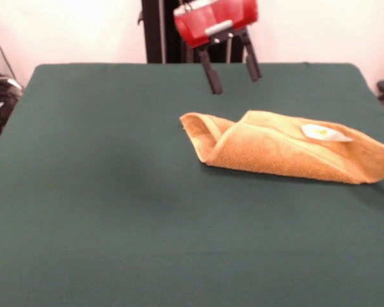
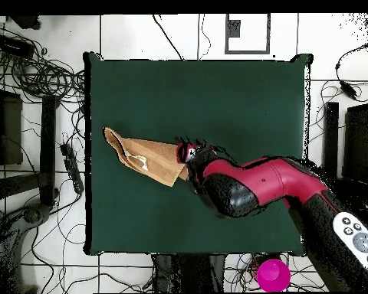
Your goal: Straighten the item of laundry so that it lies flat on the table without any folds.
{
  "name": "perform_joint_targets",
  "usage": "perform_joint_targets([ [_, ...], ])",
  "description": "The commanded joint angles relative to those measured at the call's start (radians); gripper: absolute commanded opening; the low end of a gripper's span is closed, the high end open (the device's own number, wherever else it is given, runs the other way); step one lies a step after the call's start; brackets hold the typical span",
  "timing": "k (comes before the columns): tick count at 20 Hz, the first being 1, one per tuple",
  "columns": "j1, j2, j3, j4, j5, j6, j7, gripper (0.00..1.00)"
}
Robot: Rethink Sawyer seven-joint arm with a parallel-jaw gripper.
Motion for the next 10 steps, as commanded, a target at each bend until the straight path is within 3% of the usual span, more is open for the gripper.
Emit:
perform_joint_targets([
  [1,0.052,-0.045,0.016,0.074,0.01,0.108,-0.099,1.0],
  [5,0.113,-0.023,-0.083,0.045,-0.016,0.155,-0.069,1.0],
  [10,0.092,0.082,-0.042,0.029,0.013,0.205,-0.164,1.0],
])
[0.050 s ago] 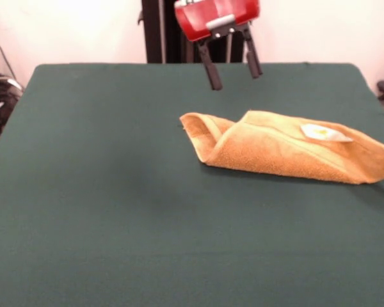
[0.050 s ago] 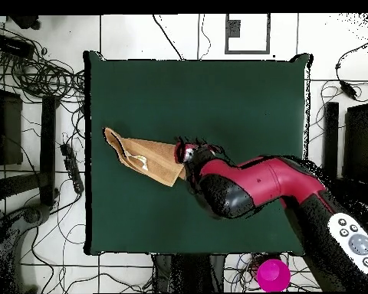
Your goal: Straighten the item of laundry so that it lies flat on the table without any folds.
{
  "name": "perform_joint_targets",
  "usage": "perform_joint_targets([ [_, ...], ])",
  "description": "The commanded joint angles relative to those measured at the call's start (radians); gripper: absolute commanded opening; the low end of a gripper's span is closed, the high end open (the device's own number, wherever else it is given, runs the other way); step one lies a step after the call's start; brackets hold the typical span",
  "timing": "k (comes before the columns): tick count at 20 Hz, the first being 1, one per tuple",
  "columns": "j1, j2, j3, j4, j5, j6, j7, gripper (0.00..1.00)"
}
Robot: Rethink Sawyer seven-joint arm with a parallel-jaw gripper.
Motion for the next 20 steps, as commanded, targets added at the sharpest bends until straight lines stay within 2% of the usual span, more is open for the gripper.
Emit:
perform_joint_targets([
  [1,0.031,0.127,0.006,0.032,0.026,0.218,-0.19,1.0],
  [4,0.012,0.159,0.028,0.042,0.039,0.262,-0.235,1.0],
  [12,0.024,0.212,-0.002,0.006,0.015,0.347,-0.246,1.0],
  [20,0.026,0.276,0.012,-0.036,-0.023,0.341,-0.26,1.0],
])
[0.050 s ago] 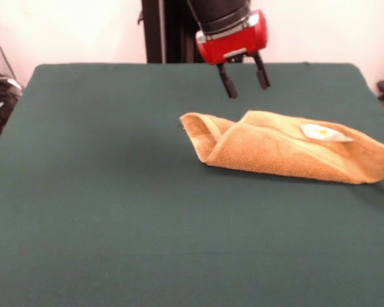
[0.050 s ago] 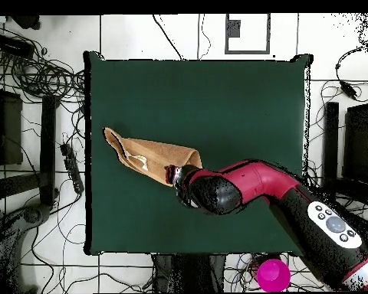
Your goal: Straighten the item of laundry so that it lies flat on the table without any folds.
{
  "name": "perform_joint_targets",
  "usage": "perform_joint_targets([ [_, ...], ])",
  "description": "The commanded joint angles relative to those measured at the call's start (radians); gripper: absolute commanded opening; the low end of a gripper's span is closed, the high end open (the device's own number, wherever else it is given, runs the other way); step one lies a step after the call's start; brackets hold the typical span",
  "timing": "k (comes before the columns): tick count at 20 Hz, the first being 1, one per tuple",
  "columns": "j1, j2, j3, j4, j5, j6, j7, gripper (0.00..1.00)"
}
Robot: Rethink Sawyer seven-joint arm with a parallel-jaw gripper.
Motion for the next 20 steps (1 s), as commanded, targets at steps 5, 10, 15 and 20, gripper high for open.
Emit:
perform_joint_targets([
  [5,0.049,0.081,0.0,-0.053,-0.053,0.095,-0.256,1.0],
  [10,0.059,0.107,-0.027,-0.09,-0.079,0.11,-0.257,1.0],
  [15,0.056,0.102,-0.027,-0.092,-0.093,0.108,-0.249,1.0],
  [20,0.06,0.086,-0.036,-0.097,-0.109,0.098,-0.221,1.0],
])
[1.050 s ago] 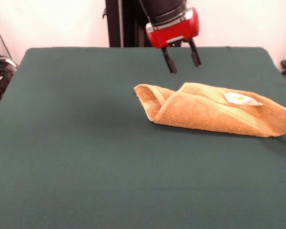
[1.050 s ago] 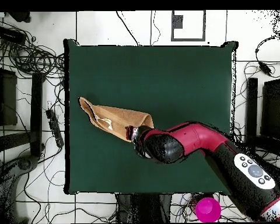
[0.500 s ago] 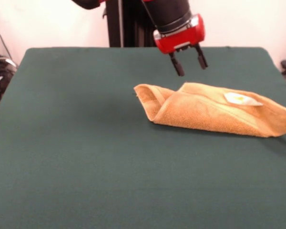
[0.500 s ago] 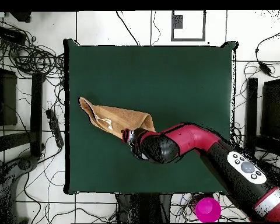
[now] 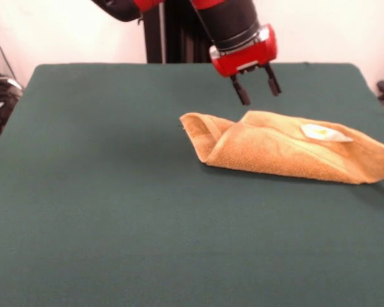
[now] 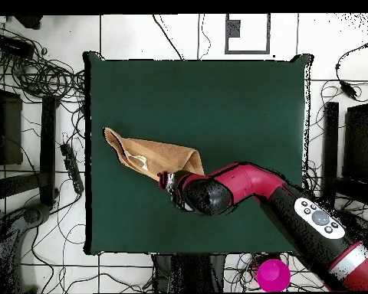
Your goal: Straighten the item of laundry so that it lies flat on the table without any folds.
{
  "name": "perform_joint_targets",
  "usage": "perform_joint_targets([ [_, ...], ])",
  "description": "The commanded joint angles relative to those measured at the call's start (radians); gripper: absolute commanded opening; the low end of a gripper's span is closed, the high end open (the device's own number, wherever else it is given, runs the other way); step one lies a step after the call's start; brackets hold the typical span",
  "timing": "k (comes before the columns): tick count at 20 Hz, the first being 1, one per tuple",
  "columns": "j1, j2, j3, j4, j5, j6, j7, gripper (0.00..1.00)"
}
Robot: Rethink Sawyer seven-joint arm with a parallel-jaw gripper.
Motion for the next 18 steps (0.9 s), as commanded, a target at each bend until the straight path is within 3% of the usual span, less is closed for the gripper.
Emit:
perform_joint_targets([
  [1,0.056,-0.014,-0.035,-0.091,-0.047,0.096,-0.218,1.0],
  [18,0.064,-0.001,-0.052,-0.112,-0.07,0.103,-0.208,1.0],
])
